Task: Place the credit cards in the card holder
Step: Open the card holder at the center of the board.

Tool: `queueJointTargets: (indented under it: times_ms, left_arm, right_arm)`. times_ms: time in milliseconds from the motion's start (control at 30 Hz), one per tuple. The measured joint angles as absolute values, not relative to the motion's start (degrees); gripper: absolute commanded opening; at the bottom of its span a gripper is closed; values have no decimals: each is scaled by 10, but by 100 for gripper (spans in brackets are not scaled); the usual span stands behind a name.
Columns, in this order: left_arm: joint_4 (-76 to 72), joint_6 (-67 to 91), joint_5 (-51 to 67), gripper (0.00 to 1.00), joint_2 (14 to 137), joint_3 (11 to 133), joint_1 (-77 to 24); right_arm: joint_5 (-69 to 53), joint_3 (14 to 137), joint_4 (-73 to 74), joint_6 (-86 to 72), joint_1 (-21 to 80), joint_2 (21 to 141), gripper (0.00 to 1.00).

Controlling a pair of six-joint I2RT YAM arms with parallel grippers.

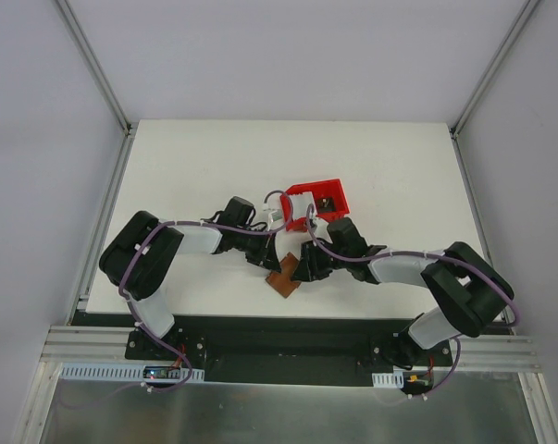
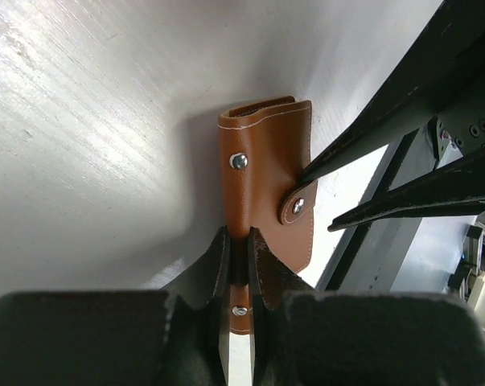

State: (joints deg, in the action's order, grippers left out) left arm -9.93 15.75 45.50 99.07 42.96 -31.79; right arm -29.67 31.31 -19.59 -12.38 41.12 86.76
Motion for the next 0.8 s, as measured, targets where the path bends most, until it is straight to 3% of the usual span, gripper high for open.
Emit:
queueJointTargets:
  times_ms: [367, 667, 800]
  left_arm:
    - [-99, 175, 446, 0, 994, 433, -319]
    - [-112, 219, 433, 0, 993, 423, -319]
    - [-129, 246, 417, 0, 985, 408, -319]
  right_arm:
    - [-323, 316, -204, -111, 414, 882, 28]
    - [-350, 329, -205, -95, 415, 909, 1]
    - [-353, 331, -207, -92, 418, 912, 1]
